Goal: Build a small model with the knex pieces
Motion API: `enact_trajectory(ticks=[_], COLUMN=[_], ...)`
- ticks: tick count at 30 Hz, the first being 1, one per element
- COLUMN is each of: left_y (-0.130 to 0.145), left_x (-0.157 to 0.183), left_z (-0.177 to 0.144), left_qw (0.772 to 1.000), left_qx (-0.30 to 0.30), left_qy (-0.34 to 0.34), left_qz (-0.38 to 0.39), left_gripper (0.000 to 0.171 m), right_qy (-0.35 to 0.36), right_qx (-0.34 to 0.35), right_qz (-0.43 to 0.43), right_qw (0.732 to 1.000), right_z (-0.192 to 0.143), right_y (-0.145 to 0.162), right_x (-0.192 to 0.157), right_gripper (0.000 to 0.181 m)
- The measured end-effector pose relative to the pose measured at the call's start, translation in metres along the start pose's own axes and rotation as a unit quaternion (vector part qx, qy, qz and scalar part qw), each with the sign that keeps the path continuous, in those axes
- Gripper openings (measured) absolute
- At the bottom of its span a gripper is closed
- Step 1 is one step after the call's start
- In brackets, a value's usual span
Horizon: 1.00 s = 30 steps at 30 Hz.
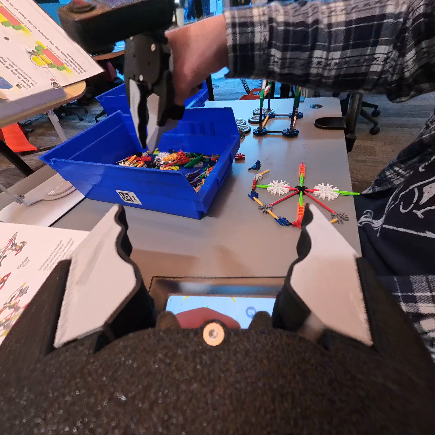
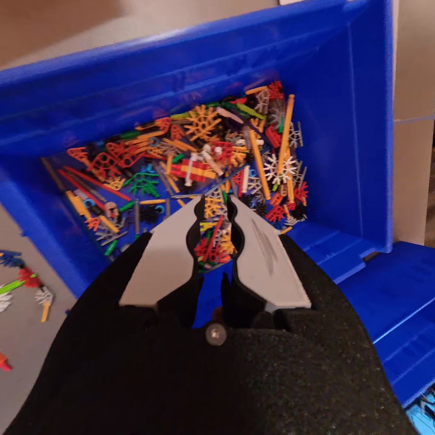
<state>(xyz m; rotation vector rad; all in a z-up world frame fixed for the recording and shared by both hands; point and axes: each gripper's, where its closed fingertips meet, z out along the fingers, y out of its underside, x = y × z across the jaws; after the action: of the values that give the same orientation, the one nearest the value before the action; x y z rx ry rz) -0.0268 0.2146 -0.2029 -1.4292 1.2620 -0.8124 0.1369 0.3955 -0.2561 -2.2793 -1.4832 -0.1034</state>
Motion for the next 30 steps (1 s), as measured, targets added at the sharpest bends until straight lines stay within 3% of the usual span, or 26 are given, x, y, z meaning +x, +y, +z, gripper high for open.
enact_trajectory(ticks=[6, 10, 12, 15, 23, 26, 30], left_y=[-0.010, -0.016, -0.015, -0.012, -0.009, -0.009, -0.008], left_x=[-0.002, -0.002, -0.003, 0.000, -0.001, -0.001, 0.000], left_z=[0.010, 0.015, 0.019, 0.024, 0.030, 0.031, 0.031], left_qw=[1.000, 0.999, 0.999, 0.999, 0.999, 0.999, 0.999], left_qx=[0.012, 0.027, 0.025, 0.021, 0.019, 0.019, 0.016], left_qy=[-0.001, 0.003, 0.004, 0.008, 0.015, 0.014, 0.014], left_qz=[0.022, 0.024, 0.024, 0.029, 0.028, 0.031, 0.033], left_gripper=[0.141, 0.140, 0.140, 0.140, 0.140, 0.140, 0.140], right_qy=[0.035, 0.007, 0.006, -0.021, -0.181, -0.201, -0.185], right_qx=[-0.069, -0.052, -0.080, -0.107, -0.007, -0.021, -0.060], right_qz=[-0.043, -0.037, -0.064, -0.103, -0.171, -0.212, -0.250], right_qw=[0.996, 0.998, 0.995, 0.989, 0.969, 0.956, 0.949], right_z=[0.020, 0.027, 0.033, 0.037, 0.007, 0.007, 0.020], right_y=[0.012, 0.002, 0.008, 0.012, -0.022, -0.014, 0.002], right_x=[0.044, 0.050, 0.052, 0.036, -0.069, -0.098, -0.105], right_gripper=[0.015, 0.013, 0.011, 0.011, 0.016, 0.012, 0.009])
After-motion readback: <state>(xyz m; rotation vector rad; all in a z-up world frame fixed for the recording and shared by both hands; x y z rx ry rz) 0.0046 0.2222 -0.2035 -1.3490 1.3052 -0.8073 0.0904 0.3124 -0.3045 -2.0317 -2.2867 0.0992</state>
